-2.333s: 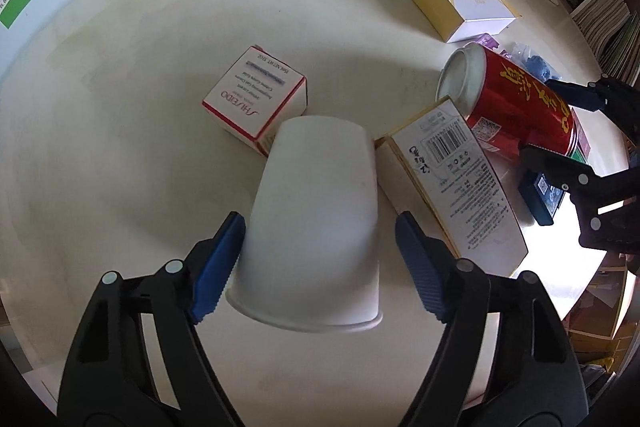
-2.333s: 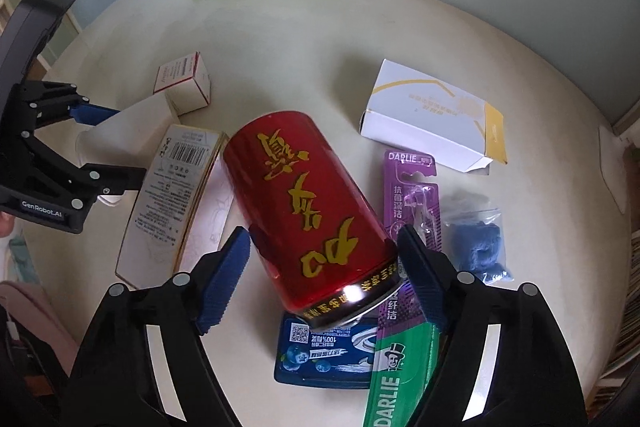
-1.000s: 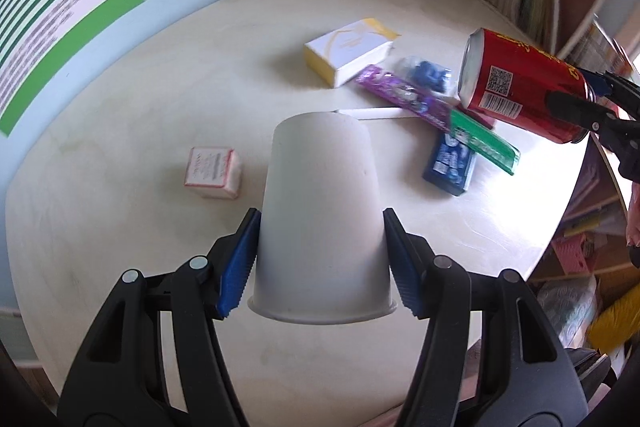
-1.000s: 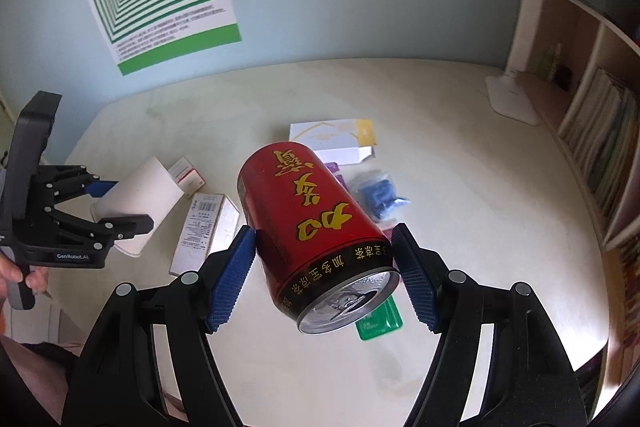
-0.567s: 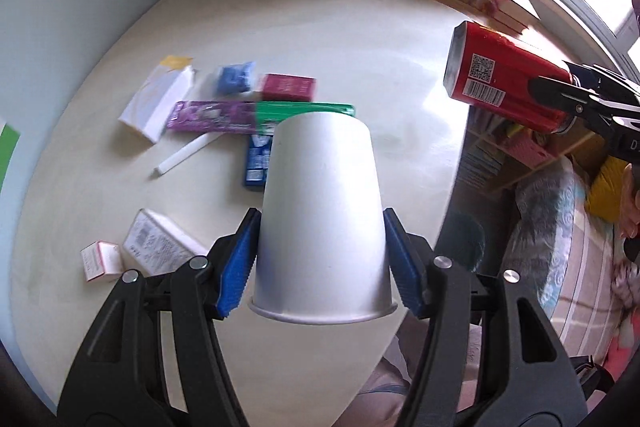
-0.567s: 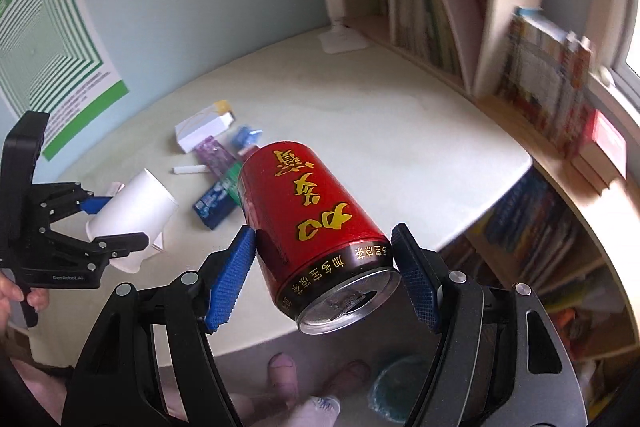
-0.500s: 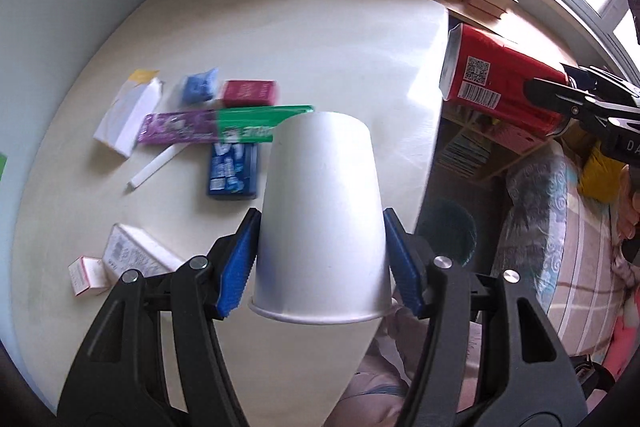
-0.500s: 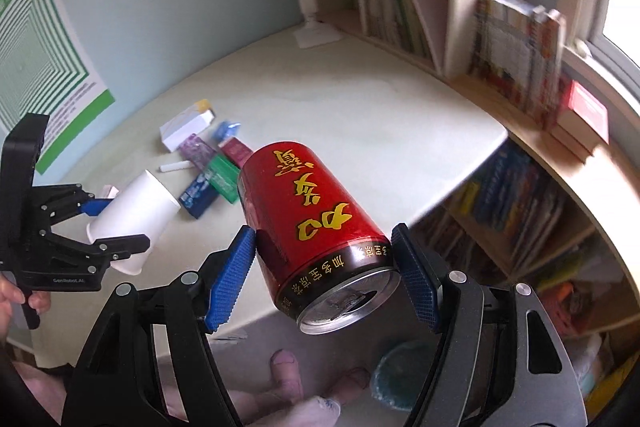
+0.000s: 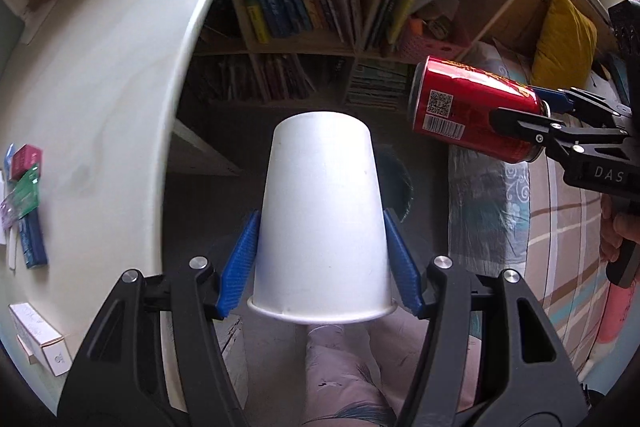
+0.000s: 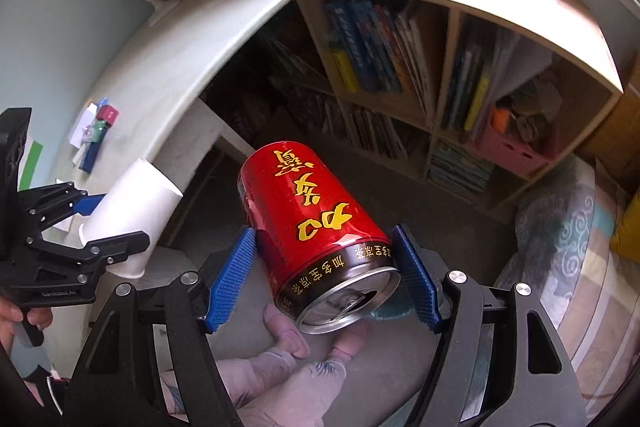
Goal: Collect trash
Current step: 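Carry the cup in the left tool and can in the right tool over the bin, then open both tools to drop the cup and can into the teal bin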
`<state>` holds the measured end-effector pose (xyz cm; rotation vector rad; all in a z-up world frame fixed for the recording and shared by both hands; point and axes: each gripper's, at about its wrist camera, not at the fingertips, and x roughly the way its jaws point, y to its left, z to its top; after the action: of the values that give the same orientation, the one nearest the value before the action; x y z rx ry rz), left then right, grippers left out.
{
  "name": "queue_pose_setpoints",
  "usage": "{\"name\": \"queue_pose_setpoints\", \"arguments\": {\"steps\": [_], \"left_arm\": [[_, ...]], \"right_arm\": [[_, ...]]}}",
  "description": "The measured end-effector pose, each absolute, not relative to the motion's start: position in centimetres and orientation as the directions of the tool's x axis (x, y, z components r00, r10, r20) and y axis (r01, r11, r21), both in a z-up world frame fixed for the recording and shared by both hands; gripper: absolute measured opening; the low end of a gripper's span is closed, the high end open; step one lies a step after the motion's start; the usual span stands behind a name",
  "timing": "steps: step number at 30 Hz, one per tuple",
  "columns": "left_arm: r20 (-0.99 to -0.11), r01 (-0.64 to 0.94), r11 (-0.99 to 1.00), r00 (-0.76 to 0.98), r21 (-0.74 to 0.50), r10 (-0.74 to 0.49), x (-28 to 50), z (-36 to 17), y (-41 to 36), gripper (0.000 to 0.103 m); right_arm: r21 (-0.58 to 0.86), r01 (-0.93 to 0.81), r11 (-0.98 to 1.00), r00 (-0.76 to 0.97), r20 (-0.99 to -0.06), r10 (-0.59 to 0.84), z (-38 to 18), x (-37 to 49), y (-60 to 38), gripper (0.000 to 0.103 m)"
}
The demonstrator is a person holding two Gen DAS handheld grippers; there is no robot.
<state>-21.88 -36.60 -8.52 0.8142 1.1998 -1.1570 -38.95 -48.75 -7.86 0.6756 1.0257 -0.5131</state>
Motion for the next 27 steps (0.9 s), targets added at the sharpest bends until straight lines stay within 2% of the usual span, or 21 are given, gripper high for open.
{"name": "queue_pose_setpoints", "arguments": {"steps": [9, 16, 21, 23, 24, 26, 27], "left_arm": [[-0.994, 0.99, 0.114, -0.072, -0.081, -0.084, -28.4, -18.0, -42.2, 0.058], [-0.995, 0.994, 0.048, -0.097, -0.095, 0.035, -30.6, -25.0, -44.6, 0.059], [-0.994, 0.997, 0.005, -0.083, -0.083, 0.075, -31.6, -29.1, -45.8, 0.061], [-0.991, 0.996, -0.007, -0.086, -0.087, 0.104, -31.9, -30.9, -46.2, 0.063], [-0.989, 0.996, -0.007, -0.089, -0.091, 0.114, -32.1, -31.5, -46.4, 0.073], [-0.991, 0.999, -0.014, -0.05, -0.052, 0.121, -32.2, -32.4, -46.6, 0.089], [-0.993, 0.999, -0.018, -0.028, -0.031, 0.119, -32.3, -32.6, -46.8, 0.091]], "right_arm": [[0.308, 0.773, 0.555, 0.379, -0.925, -0.014, -16.1, -45.2, -51.5, 0.071], [0.343, 0.83, 0.439, 0.354, -0.933, 0.06, -24.3, -46.6, -52.8, 0.071], [0.379, 0.852, 0.362, 0.364, -0.925, 0.112, -29.0, -47.2, -53.8, 0.071], [0.399, 0.852, 0.338, 0.377, -0.917, 0.131, -30.4, -47.3, -54.2, 0.073], [0.405, 0.853, 0.327, 0.381, -0.914, 0.139, -30.9, -47.2, -54.3, 0.074], [0.413, 0.856, 0.311, 0.387, -0.911, 0.146, -31.6, -47.2, -54.7, 0.085], [0.409, 0.858, 0.31, 0.384, -0.913, 0.14, -31.7, -47.2, -54.8, 0.089]]}}
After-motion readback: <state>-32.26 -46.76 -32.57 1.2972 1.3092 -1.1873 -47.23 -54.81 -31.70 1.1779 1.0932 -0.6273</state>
